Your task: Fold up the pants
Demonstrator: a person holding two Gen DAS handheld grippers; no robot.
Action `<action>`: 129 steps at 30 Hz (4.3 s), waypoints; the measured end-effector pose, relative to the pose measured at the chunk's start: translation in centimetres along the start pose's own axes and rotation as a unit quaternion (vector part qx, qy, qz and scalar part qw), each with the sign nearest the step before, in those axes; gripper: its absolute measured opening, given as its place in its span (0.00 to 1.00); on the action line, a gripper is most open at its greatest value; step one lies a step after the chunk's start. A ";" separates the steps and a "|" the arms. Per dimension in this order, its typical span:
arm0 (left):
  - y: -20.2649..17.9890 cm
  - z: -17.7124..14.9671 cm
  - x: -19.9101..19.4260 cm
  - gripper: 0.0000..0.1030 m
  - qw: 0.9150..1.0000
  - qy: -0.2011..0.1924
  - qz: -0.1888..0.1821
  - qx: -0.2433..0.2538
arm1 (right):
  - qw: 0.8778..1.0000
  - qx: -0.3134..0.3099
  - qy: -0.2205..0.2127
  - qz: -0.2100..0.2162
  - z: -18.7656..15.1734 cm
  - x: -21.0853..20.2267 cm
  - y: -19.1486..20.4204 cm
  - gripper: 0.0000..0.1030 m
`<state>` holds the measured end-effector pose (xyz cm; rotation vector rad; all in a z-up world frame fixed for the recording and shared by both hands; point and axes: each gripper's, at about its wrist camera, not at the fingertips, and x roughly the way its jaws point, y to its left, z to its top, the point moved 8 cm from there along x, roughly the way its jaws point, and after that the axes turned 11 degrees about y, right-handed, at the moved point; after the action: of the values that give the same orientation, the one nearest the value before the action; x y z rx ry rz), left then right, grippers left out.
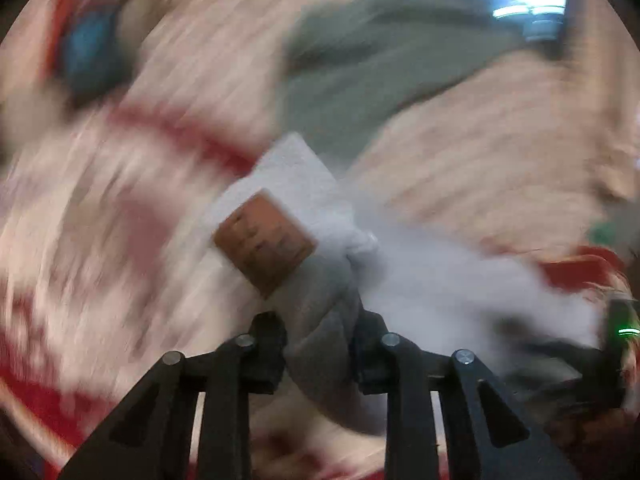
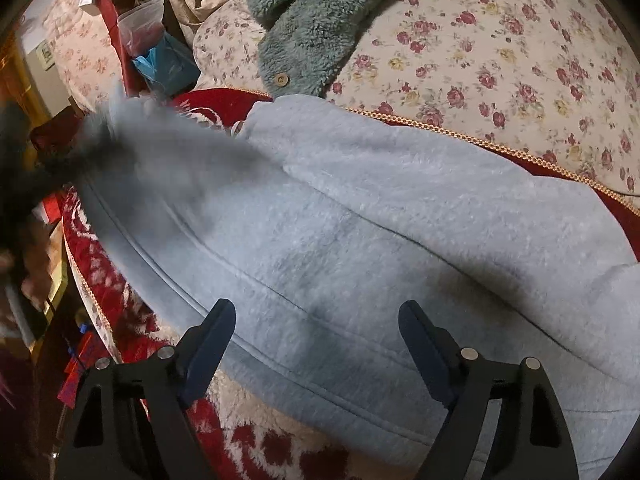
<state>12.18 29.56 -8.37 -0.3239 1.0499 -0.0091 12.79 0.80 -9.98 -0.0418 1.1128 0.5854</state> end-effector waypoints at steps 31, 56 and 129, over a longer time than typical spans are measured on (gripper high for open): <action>-2.6 3.2 7.4 0.90 0.998 0.040 0.040 -0.006 | 0.994 -0.016 0.015 -0.107 -1.8 1.0 -4.4 0.85; -4.1 9.3 9.8 0.90 0.996 0.079 0.012 -0.031 | 0.992 0.069 -0.047 -0.097 1.3 -4.9 -10.4 0.86; -8.7 10.5 0.0 0.18 0.985 0.017 -0.161 -0.065 | 0.983 0.020 -0.094 -0.158 -1.6 -12.7 -12.9 0.13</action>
<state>22.44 23.99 -1.29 -0.6111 1.0247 -0.2371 13.49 -15.99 -3.19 -0.1238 0.9099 0.2757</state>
